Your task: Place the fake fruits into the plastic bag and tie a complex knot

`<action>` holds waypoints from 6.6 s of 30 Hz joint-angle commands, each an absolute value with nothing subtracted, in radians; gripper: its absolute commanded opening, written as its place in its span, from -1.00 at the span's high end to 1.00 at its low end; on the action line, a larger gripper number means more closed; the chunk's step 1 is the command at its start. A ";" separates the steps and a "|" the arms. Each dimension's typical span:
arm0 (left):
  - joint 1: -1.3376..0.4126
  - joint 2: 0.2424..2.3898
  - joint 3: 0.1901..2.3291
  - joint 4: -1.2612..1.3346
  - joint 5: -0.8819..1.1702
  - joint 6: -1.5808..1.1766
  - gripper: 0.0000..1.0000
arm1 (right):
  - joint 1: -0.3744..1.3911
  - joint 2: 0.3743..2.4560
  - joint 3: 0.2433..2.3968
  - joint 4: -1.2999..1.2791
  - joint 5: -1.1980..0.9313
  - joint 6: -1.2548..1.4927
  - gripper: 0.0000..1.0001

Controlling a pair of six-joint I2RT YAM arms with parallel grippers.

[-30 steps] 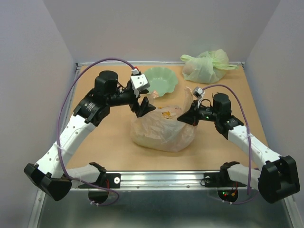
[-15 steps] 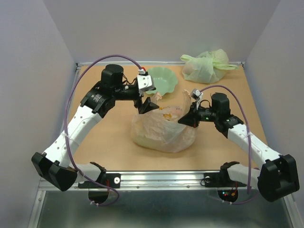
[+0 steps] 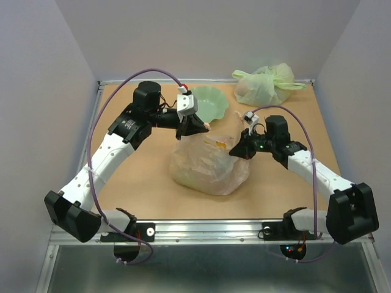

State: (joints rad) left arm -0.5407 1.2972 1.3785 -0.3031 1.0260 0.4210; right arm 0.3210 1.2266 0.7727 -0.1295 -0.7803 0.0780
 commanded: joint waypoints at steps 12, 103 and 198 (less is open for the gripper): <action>-0.583 1.181 1.149 -0.647 1.019 0.888 1.00 | 0.238 1.433 0.856 -0.164 -0.701 0.413 0.99; -0.460 1.761 1.358 0.109 0.443 -0.443 1.00 | 0.448 1.212 0.900 -0.521 -0.661 -0.838 0.99; -0.626 1.322 1.206 -0.140 1.062 0.387 1.00 | 0.259 1.309 1.042 -0.219 -0.853 0.169 0.99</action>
